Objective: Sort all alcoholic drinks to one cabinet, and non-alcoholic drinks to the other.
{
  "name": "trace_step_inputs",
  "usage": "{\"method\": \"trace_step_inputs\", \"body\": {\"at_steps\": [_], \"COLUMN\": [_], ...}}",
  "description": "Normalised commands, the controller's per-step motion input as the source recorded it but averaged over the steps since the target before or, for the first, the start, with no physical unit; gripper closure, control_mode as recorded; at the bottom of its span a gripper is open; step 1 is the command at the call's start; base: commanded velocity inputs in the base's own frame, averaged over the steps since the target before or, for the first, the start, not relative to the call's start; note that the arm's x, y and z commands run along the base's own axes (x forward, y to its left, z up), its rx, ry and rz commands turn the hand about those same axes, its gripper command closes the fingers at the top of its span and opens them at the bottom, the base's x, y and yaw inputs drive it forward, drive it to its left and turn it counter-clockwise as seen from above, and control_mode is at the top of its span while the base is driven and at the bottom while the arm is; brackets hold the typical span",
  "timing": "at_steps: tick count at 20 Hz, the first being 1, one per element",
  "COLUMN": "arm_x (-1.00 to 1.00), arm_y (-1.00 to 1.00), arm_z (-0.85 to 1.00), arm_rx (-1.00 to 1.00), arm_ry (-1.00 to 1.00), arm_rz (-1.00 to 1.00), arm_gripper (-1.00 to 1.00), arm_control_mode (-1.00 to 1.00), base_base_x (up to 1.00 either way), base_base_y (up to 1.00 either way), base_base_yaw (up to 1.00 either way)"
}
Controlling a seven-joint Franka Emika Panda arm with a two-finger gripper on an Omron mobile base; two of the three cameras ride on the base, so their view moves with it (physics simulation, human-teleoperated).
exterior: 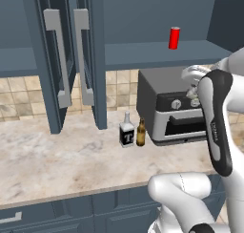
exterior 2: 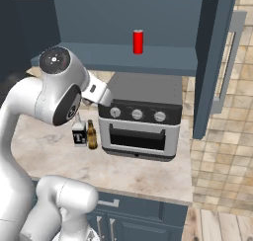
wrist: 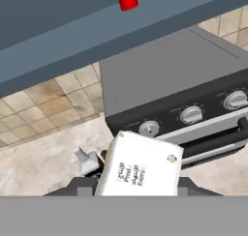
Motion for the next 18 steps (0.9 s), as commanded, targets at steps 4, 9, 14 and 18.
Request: {"method": "trace_step_inputs", "body": {"at_steps": [4, 9, 14, 18], "arm_x": [0.04, 0.34, 0.62, 0.65], "arm_y": [0.47, 0.37, 0.37, 0.36], "arm_z": [0.53, 0.41, 0.32, 0.26], "arm_rx": [-0.08, -0.07, -0.01, -0.01], "arm_ry": [-0.06, -0.03, -0.03, -0.02], "arm_rz": [0.11, 0.08, 0.07, 0.06], "arm_gripper": [1.0, 1.0, 1.0, 1.0], "arm_control_mode": [-1.0, -1.0, -1.0, -1.0], "base_base_x": [0.0, 0.0, 0.0, 0.0], "base_base_y": [0.0, 0.0, 0.0, 0.0], "base_base_yaw": [0.0, 0.0, 0.0, 0.0]}}
